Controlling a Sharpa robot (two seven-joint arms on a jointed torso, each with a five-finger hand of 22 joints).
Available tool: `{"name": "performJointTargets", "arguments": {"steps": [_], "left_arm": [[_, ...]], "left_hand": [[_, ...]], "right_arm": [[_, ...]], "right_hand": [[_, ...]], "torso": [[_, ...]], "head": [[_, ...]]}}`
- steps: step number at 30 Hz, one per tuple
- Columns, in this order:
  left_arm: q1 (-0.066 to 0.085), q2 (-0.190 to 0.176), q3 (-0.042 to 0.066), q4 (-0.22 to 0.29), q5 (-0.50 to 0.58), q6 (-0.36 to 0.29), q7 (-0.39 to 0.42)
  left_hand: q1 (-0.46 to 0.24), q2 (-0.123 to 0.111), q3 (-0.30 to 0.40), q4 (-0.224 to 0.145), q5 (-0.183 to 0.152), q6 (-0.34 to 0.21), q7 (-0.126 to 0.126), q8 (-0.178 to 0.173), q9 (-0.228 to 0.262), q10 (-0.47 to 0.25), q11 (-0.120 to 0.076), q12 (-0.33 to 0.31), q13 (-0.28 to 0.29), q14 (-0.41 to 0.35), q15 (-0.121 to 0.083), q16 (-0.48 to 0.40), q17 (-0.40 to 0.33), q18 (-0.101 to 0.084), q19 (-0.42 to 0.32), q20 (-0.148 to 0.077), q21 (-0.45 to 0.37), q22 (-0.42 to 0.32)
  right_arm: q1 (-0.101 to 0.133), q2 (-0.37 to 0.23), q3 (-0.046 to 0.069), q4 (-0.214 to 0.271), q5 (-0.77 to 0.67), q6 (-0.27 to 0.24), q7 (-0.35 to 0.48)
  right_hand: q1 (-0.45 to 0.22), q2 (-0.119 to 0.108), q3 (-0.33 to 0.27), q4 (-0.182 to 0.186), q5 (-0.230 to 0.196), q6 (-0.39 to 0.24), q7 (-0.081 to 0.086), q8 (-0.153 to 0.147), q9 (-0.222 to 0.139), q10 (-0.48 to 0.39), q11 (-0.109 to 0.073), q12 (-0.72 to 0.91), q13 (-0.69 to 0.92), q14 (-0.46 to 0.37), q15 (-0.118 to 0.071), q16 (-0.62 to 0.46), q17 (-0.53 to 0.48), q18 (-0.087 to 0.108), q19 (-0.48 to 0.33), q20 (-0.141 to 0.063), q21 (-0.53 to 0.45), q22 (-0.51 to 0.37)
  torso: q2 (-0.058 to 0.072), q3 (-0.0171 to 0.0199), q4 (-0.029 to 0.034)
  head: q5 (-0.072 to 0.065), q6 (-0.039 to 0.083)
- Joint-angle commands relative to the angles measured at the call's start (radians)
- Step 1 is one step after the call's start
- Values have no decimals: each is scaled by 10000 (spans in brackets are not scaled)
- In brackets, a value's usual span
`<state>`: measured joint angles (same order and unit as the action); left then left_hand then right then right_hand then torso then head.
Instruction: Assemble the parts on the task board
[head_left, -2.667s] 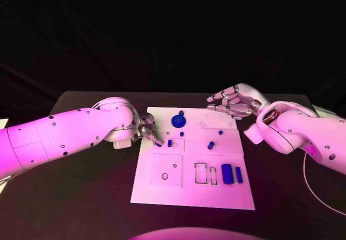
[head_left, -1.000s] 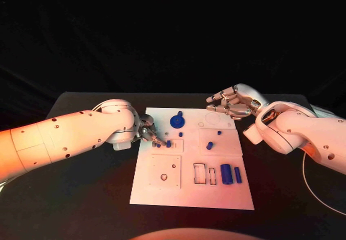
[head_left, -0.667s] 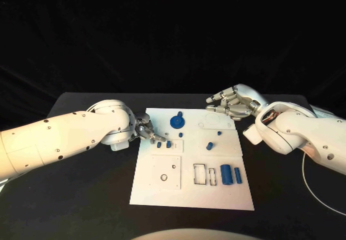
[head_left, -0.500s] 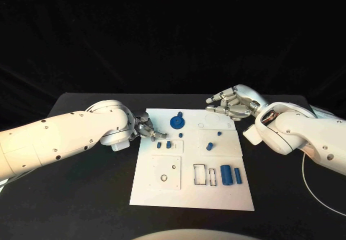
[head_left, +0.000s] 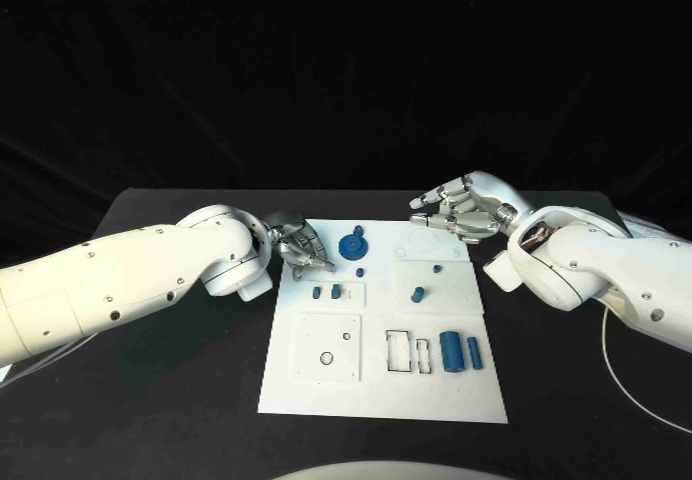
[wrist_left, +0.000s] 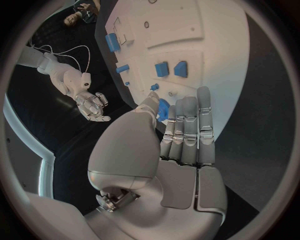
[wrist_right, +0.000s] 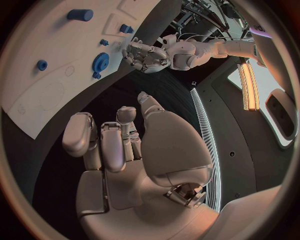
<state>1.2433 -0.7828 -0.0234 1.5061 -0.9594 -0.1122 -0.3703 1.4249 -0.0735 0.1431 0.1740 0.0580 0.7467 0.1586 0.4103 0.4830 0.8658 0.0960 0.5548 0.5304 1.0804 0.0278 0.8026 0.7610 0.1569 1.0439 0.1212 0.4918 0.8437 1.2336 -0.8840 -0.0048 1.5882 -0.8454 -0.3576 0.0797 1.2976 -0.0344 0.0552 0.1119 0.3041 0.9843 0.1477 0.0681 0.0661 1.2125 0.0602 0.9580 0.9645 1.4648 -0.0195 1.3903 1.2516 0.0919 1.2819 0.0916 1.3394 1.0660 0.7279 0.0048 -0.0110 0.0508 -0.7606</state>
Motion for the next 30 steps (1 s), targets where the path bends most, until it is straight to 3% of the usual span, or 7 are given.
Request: {"name": "performJointTargets", "arguments": {"steps": [1,3,7,15,19,25,30], "left_arm": [[-94,172,-22,-28,-1485,-860,2768],[-158,277,-31,-38,-2194,-1043,3282],[-226,503,-41,-126,-3462,-1210,3660],[-260,1076,-98,-522,-5478,-653,3044],[-266,1360,-152,-732,-5925,-328,2681],[-287,1658,-184,-982,-6318,6,2232],[-298,1807,-188,-1119,-6593,87,2032]], "left_hand": [[906,-72,429,-355,-84,284,-51,-536,-665,-65,85,-898,-943,-427,-1,-722,-607,161,-207,124,-504,-391],[1172,-343,690,-438,-74,729,-115,-1019,-1266,372,71,-1616,-1842,-281,-26,-1274,-1173,181,-207,182,-760,-617],[1074,-664,691,-478,-55,1152,-216,-1575,-1937,968,-14,-2192,-2748,827,-84,-1154,-1434,265,649,21,-580,-684],[733,-824,541,-336,-39,1847,-291,-2143,-2731,1547,-162,-2799,-3775,1651,-330,-127,-1096,262,1890,-215,-218,-611],[681,-820,516,-284,-41,2056,-322,-2336,-2997,1780,-206,-2969,-4081,2473,-383,1519,390,234,2442,-282,228,-300],[648,-812,577,-200,-28,2434,-319,-2495,-3271,2268,-252,-3167,-4394,3543,-399,3907,2764,-266,3617,-335,3566,2159],[719,-783,782,-171,-14,2665,-309,-2644,-3468,2599,-273,-3389,-4591,3934,-419,4892,3771,-534,4043,-360,5337,3505]], "right_arm": [[-9,21,-1,-4,-21,124,31],[-12,26,-1,-9,-21,128,29],[-18,33,-2,-13,-21,132,26],[-24,55,-3,-13,-21,142,23],[-26,65,-4,-11,-22,145,29],[-30,74,-4,-13,-23,148,37],[-31,79,-4,-12,-23,150,43]], "right_hand": [[-7,65,2,45,49,-12,-11,35,8,-41,-23,18,-9,421,22,-63,-9,117,-57,0,-61,-10],[-3,70,3,45,51,-11,-11,35,8,-39,-24,23,-5,422,22,-61,-4,118,-59,0,-64,-14],[-2,72,4,45,52,-11,-11,35,8,-38,-24,25,-3,423,22,-60,-3,118,-60,0,-65,-16],[-2,72,4,45,52,-11,-11,35,8,-38,-24,25,-3,423,22,-60,-3,118,-60,0,-65,-16],[15,91,9,45,58,-11,-12,36,8,-39,-26,27,-4,424,21,-60,2,117,-56,0,-64,-12],[15,91,9,45,58,-11,-12,36,8,-39,-26,27,-4,424,21,-60,2,117,-56,0,-64,-12],[15,91,9,45,58,-11,-12,36,8,-39,-26,27,-4,424,21,-60,2,117,-56,0,-64,-12]], "torso": [[-1,-8,-28],[0,-3,-33],[-2,4,-9],[3,1,-5],[1,0,-20],[2,8,-14],[7,7,-11]], "head": [[-12,18],[-26,26],[-65,55],[-92,91],[-91,94],[-111,80],[-123,75]]}}
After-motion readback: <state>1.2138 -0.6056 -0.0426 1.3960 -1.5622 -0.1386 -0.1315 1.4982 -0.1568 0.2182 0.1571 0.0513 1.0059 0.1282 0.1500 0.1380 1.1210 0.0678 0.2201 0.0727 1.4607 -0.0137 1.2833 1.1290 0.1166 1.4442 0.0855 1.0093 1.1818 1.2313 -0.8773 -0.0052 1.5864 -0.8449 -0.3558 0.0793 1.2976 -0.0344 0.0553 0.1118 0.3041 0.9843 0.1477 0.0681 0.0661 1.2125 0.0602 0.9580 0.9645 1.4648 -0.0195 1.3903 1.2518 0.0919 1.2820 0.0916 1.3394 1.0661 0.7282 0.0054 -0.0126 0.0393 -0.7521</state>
